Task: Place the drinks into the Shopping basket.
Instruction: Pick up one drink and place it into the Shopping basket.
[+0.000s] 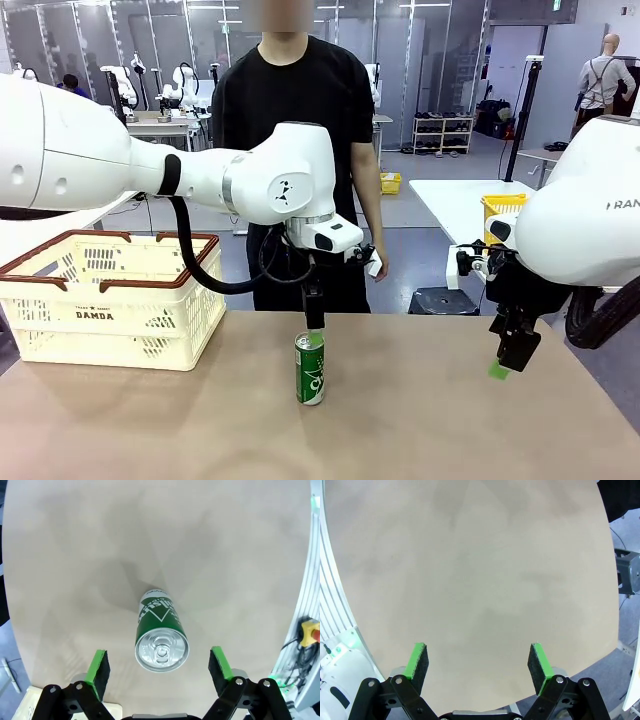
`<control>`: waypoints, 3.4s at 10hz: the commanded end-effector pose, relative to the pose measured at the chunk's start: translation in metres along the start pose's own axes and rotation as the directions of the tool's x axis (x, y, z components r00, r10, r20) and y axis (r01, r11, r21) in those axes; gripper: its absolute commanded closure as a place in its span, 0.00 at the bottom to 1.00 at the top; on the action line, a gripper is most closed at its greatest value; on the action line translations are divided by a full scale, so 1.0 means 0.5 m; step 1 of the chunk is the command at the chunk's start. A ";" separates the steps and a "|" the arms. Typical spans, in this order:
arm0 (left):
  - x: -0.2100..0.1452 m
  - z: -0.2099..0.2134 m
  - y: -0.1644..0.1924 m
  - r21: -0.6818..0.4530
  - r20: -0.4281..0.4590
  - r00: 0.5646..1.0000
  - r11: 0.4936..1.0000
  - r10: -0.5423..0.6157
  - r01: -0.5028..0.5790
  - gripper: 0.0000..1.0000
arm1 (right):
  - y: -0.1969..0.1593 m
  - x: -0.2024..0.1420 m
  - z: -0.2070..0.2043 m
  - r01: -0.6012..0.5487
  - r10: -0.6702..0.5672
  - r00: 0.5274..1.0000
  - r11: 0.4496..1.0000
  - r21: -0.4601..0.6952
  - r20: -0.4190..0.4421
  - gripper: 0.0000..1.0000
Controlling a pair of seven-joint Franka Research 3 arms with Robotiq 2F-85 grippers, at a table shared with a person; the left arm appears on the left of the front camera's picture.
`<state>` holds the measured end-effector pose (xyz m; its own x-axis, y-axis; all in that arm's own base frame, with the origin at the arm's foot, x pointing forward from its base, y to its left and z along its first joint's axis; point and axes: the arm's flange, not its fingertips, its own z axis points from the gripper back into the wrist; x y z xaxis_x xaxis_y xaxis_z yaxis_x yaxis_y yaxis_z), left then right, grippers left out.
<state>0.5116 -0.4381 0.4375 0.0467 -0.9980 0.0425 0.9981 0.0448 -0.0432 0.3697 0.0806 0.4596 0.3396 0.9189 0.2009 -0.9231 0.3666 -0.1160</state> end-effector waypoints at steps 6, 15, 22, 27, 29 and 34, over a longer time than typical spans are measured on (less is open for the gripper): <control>-0.012 -0.068 0.014 -0.050 0.015 1.000 0.999 0.006 -0.006 0.00 | -0.001 0.001 0.002 0.001 -0.001 1.000 1.000 -0.002 -0.008 0.00; -0.033 -0.146 0.028 -0.097 0.048 0.999 0.995 0.019 -0.015 0.11 | -0.001 0.001 0.002 0.001 -0.001 1.000 1.000 -0.002 -0.008 0.00; -0.027 -0.152 0.017 -0.122 0.050 0.999 0.992 -0.006 0.012 0.74 | -0.001 0.001 0.002 0.001 -0.001 1.000 1.000 -0.002 -0.008 0.00; -0.021 -0.139 0.034 -0.098 0.021 1.000 0.995 0.020 -0.018 0.58 | -0.001 0.001 0.002 0.001 -0.001 1.000 1.000 -0.002 -0.008 0.00; -0.021 -0.139 0.035 -0.097 0.019 1.000 0.995 0.021 -0.019 0.39 | -0.001 0.001 0.002 0.001 -0.001 1.000 1.000 -0.002 -0.008 0.00; -0.038 0.017 0.003 0.074 0.035 0.996 0.994 -0.077 0.074 0.39 | -0.001 0.001 0.002 0.001 -0.001 1.000 1.000 -0.002 -0.008 0.00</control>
<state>0.5205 -0.4341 0.4289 0.0088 -0.9970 0.0774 1.0000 0.0087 -0.0021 0.3697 0.0806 0.4596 0.3396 0.9189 0.2008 -0.9231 0.3666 -0.1160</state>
